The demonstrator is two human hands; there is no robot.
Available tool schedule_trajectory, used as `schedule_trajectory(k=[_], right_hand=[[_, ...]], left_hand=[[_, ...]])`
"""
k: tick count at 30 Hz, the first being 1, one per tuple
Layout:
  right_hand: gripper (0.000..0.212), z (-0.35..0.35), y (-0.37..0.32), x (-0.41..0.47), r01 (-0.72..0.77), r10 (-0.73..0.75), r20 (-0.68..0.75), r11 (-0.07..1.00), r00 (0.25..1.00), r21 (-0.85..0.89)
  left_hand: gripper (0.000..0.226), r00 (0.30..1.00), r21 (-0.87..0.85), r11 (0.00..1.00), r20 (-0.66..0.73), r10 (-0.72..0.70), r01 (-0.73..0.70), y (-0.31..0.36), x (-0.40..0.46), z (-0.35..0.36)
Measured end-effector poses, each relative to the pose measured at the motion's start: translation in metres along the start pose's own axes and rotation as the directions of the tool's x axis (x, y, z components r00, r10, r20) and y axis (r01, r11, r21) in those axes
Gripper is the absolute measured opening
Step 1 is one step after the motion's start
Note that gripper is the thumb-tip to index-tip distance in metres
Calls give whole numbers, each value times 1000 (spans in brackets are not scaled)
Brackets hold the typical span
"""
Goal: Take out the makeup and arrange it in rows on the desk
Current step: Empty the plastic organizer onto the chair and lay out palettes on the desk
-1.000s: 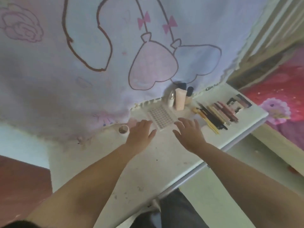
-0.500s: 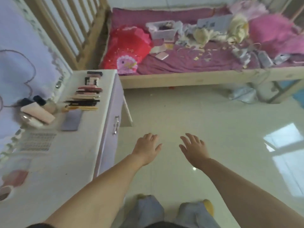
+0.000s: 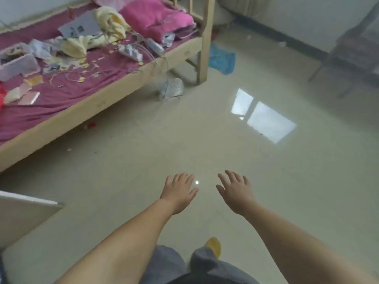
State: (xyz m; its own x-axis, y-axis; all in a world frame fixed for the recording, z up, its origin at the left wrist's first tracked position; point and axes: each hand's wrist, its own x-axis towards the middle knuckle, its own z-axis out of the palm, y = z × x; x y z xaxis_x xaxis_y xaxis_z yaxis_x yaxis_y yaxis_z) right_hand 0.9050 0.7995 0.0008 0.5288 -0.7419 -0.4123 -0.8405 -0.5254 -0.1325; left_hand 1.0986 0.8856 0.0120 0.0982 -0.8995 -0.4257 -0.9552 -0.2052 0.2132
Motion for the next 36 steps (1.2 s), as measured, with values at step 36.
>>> schedule_trajectory(k=[36], right_hand=[[49, -234, 734, 242, -670, 718, -70, 676, 692, 308]], left_hand=[[54, 756, 298, 700, 158, 635, -649, 597, 708, -206]])
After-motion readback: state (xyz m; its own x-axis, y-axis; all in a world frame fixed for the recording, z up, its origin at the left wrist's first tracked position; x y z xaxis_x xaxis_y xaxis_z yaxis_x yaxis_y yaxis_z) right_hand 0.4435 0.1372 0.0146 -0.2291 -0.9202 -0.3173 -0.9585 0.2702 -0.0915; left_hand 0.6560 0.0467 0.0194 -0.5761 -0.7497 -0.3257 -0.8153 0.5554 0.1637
